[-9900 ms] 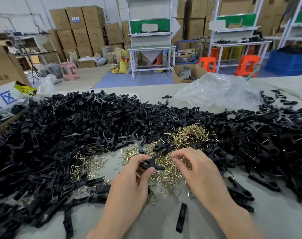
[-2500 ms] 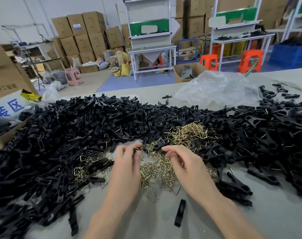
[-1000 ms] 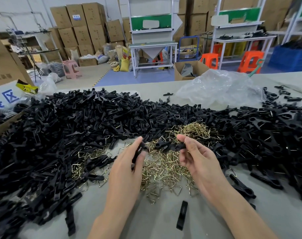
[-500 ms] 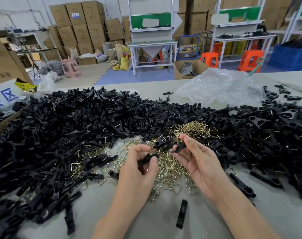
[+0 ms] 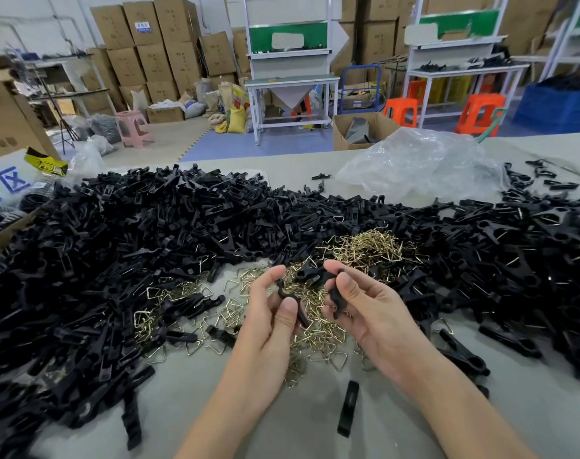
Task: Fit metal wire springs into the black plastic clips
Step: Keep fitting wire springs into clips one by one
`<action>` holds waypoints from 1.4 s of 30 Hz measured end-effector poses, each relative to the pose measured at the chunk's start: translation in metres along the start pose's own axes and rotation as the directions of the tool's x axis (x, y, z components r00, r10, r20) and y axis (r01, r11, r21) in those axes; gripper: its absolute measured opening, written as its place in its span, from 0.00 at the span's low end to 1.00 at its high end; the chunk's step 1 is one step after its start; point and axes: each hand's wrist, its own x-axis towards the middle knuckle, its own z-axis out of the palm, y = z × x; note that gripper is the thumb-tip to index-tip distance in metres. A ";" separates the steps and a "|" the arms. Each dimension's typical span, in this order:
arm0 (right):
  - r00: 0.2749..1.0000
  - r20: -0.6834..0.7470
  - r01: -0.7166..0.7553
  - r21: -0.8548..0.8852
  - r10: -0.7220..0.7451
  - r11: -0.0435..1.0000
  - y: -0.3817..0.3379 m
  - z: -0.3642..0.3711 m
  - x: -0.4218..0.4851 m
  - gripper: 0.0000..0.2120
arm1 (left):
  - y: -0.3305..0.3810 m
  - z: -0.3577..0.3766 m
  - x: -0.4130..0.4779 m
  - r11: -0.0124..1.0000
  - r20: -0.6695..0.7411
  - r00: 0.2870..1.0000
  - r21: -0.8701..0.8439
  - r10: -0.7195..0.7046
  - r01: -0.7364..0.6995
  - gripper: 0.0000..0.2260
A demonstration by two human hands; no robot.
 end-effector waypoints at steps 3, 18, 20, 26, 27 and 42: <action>1.000 0.014 -0.006 -0.007 0.006 1.000 0.001 0.003 -0.001 0.16 | 0.003 0.001 0.000 1.000 0.012 1.000 -0.001 0.019 -0.019 0.13; 0.999 0.024 -0.022 -0.039 0.023 0.999 0.002 0.002 0.000 0.15 | 0.009 0.005 0.004 0.998 -0.107 0.994 -0.059 -0.032 0.025 0.10; 0.999 0.041 -0.015 -0.049 0.017 0.999 0.003 0.001 0.000 0.14 | 0.009 0.005 0.004 1.000 -0.121 0.992 -0.021 -0.023 0.021 0.11; 0.996 0.087 0.010 -0.087 -0.002 0.996 0.005 0.000 0.000 0.16 | 0.013 0.004 0.005 1.000 -0.121 0.993 0.026 -0.013 0.016 0.14; 0.996 0.084 0.013 -0.092 -0.005 0.996 0.006 0.000 0.000 0.16 | 0.014 0.004 0.005 1.000 -0.114 0.993 0.015 -0.024 0.026 0.17; 0.994 0.088 0.067 -0.023 -0.065 0.997 0.009 -0.004 0.004 0.15 | 0.013 0.010 0.002 0.993 -0.077 0.994 -0.096 -0.080 0.073 0.08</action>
